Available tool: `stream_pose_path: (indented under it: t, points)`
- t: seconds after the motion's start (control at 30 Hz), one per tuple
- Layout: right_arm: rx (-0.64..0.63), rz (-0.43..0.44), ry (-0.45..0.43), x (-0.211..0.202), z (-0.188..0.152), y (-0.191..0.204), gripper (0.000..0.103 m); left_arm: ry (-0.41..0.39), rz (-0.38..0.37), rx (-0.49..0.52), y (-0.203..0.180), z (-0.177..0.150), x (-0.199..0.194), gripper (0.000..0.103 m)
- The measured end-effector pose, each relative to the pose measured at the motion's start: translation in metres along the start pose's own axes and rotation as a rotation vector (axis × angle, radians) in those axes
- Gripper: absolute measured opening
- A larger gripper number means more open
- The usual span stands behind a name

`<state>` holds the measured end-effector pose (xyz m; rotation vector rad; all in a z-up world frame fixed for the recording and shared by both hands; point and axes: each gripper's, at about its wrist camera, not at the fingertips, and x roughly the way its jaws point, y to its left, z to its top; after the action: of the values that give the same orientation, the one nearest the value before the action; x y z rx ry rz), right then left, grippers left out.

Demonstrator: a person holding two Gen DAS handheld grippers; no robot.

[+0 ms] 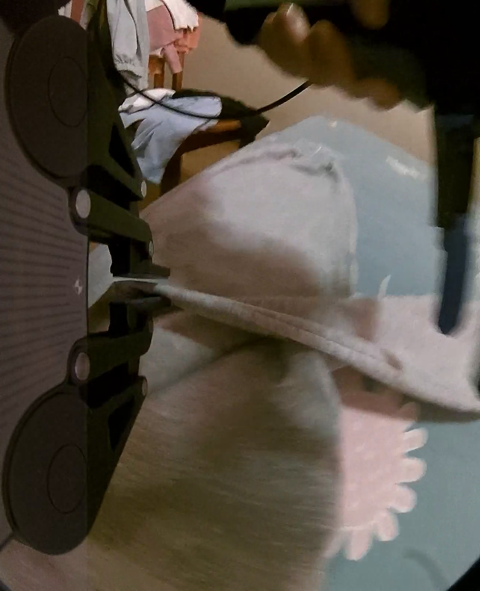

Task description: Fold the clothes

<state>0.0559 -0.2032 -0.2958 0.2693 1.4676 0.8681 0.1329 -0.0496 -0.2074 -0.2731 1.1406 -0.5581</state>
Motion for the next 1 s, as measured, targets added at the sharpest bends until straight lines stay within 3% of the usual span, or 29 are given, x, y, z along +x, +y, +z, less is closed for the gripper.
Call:
stream_pose_path:
  t: [0.1,0.2,0.23,0.33,0.57,0.7,0.73,0.87,0.93,1.0]
  points:
    - [0.034,0.002,-0.043,-0.021,-0.006,-0.004,0.025,0.023,-0.002,0.100,-0.012,0.015,0.024,0.066]
    - [0.080,0.006,-0.099,-0.048,-0.012,-0.007,0.035,0.050,0.057,0.290,-0.028,0.023,0.049,0.066]
    - [0.098,0.002,-0.114,-0.060,-0.016,-0.011,0.036,0.082,0.046,0.349,-0.032,0.024,0.057,0.066]
    - [0.145,-0.021,-0.145,-0.090,-0.026,-0.024,0.037,0.184,0.003,0.489,-0.041,0.026,0.080,0.066]
    - [0.143,-0.079,-0.190,-0.117,-0.033,-0.040,0.037,0.353,0.021,0.695,-0.054,0.021,0.121,0.066]
    - [0.140,-0.080,-0.220,-0.121,-0.031,-0.045,0.037,0.315,0.153,0.863,-0.061,0.016,0.126,0.072]
    - [0.141,-0.078,-0.226,-0.123,-0.032,-0.046,0.037,0.300,0.165,0.885,-0.060,0.017,0.124,0.072]
    - [0.156,-0.079,-0.232,-0.123,-0.039,-0.052,0.038,0.265,0.239,0.774,-0.042,0.043,0.106,0.066]
    - [0.166,-0.079,-0.235,-0.125,-0.042,-0.054,0.038,0.245,0.212,0.721,-0.037,0.052,0.094,0.067]
    - [0.171,-0.080,-0.236,-0.126,-0.043,-0.056,0.038,0.278,0.129,0.645,-0.031,0.056,0.087,0.069]
